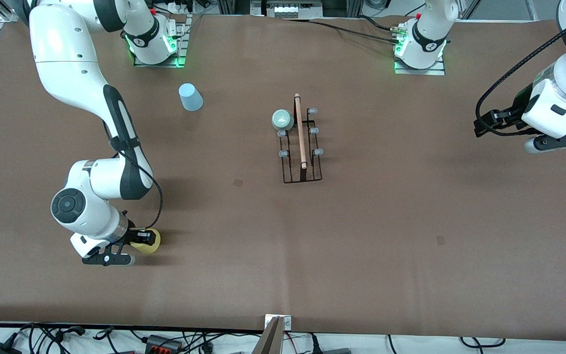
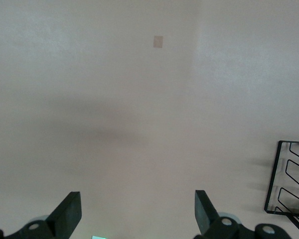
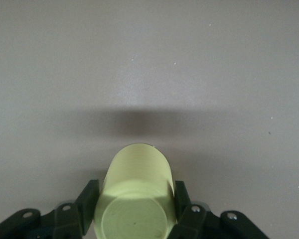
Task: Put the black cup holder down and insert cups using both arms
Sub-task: 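Lift the yellow cup and carry it to the holder with the right gripper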
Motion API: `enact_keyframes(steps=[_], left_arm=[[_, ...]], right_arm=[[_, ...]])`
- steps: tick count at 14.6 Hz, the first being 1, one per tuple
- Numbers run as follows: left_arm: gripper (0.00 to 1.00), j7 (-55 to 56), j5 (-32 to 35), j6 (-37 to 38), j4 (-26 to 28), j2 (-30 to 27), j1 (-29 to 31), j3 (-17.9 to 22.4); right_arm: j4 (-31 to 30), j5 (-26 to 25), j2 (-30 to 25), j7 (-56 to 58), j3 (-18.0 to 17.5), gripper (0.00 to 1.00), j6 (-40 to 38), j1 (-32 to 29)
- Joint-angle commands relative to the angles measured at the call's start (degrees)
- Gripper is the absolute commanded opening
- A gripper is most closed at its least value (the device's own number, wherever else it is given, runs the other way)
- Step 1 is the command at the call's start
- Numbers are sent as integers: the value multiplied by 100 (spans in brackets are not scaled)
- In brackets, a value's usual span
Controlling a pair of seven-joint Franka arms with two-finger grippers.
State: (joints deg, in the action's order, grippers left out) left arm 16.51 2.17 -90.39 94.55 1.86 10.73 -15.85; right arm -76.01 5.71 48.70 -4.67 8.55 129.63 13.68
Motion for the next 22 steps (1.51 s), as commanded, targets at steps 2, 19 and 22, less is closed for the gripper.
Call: enact_keyframes(steps=[2,19,22], left_arm=[[100,-130,-15,-23,72,-89,70,-32],[100,-130,-15,-23,72,-89,70,-23],[100,-348,-15,-23,72,-89,70,-23]], right_arm=[[586,97,-115,106,-81,18,-1164,-15],[1616,44,-1056,-1703,-644,18,-3455,2488],[1598,-52,-933,-1862,-635,18,-3068,2719]])
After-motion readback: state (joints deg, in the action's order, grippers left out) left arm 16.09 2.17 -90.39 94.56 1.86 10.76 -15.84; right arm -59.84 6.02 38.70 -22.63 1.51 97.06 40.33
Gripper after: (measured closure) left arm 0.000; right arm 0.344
